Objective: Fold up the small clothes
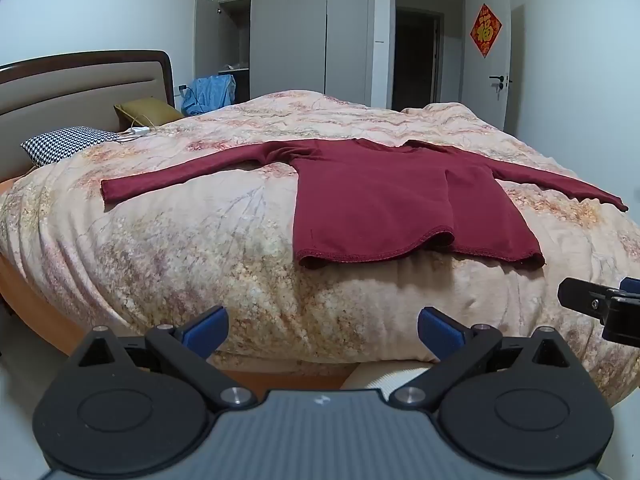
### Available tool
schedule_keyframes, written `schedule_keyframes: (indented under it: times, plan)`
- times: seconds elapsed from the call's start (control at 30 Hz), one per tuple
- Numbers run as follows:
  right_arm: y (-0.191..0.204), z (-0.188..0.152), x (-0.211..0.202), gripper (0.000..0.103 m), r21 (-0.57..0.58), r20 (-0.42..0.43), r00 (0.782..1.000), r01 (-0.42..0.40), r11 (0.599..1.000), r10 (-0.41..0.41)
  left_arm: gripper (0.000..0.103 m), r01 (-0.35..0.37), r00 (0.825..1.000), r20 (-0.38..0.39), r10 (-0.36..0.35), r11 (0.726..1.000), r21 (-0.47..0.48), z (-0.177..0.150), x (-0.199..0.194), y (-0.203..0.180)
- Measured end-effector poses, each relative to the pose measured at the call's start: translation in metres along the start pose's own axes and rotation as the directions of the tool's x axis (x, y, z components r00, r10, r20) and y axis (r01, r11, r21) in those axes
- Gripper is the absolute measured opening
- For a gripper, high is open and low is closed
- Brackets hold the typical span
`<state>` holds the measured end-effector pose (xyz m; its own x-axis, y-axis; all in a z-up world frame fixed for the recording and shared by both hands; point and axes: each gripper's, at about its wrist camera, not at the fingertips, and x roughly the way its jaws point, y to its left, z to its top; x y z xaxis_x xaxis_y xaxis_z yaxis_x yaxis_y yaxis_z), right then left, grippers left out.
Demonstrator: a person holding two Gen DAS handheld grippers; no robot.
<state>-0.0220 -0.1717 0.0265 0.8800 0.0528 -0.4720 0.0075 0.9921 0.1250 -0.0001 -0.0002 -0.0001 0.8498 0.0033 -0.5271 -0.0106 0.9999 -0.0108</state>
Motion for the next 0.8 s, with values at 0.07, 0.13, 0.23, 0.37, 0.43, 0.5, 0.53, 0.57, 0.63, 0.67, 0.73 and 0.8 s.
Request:
schedule_keyframes:
  times: [0.07, 0.13, 0.23, 0.37, 0.43, 0.5, 0.53, 0.57, 0.63, 0.67, 0.73, 0.8]
  plan:
    - [-0.0001, 0.0000, -0.0001, 0.103, 0.002, 0.000, 1.000, 0.000, 1.000, 0.000, 0.103, 0.000, 1.000, 0.000, 0.000, 1.000, 0.000, 0.0000, 0.0001, 0.0000]
    - [-0.0003, 0.0000, -0.0002, 0.103, 0.002, 0.000, 1.000, 0.000, 1.000, 0.000, 0.103, 0.000, 1.000, -0.001, 0.000, 1.000, -0.001, 0.0000, 0.0000, 0.0000]
    - [-0.0004, 0.0000, -0.0002, 0.103, 0.003, 0.000, 1.000, 0.000, 1.000, 0.000, 0.103, 0.001, 1.000, -0.002, -0.001, 1.000, -0.001, 0.0000, 0.0001, 0.0001]
    - [-0.0006, -0.0001, -0.0003, 0.103, 0.003, 0.001, 1.000, 0.000, 1.000, 0.000, 0.103, 0.003, 1.000, -0.005, -0.003, 1.000, -0.005, 0.0001, 0.0004, 0.0004]
    - [-0.0007, 0.0000, -0.0001, 0.103, 0.004, 0.000, 1.000, 0.000, 1.000, 0.000, 0.103, 0.004, 1.000, -0.005, -0.004, 1.000, -0.005, 0.0001, 0.0004, 0.0004]
    - [-0.0007, 0.0000, 0.0001, 0.103, 0.004, -0.001, 1.000, 0.000, 1.000, 0.000, 0.103, 0.004, 1.000, -0.005, -0.004, 1.000, -0.005, 0.0001, 0.0005, 0.0004]
    - [-0.0008, 0.0000, 0.0002, 0.103, 0.004, -0.001, 1.000, 0.001, 1.000, -0.001, 0.103, 0.004, 1.000, -0.005, -0.004, 1.000, -0.005, 0.0001, 0.0005, 0.0004]
    - [-0.0007, 0.0000, 0.0003, 0.103, 0.005, -0.001, 1.000, 0.001, 1.000, -0.001, 0.103, 0.004, 1.000, -0.005, -0.004, 1.000, -0.005, 0.0001, 0.0005, 0.0004]
    - [-0.0007, 0.0000, 0.0001, 0.103, 0.005, -0.001, 1.000, 0.001, 1.000, -0.001, 0.103, 0.005, 1.000, -0.005, -0.005, 1.000, -0.005, 0.0001, 0.0006, 0.0005]
    - [-0.0007, 0.0000, 0.0004, 0.103, 0.005, 0.000, 1.000, 0.000, 1.000, 0.000, 0.103, 0.005, 1.000, -0.005, -0.005, 1.000, -0.004, 0.0000, 0.0006, 0.0006]
    - [-0.0007, 0.0001, 0.0005, 0.103, 0.005, 0.000, 1.000, 0.001, 1.000, -0.001, 0.103, 0.005, 1.000, -0.006, -0.005, 1.000, -0.005, 0.0001, 0.0005, 0.0007]
    - [-0.0007, 0.0000, 0.0006, 0.103, 0.005, -0.001, 1.000, 0.000, 1.000, 0.000, 0.103, 0.005, 1.000, -0.005, -0.005, 1.000, -0.005, -0.0001, -0.0013, 0.0001]
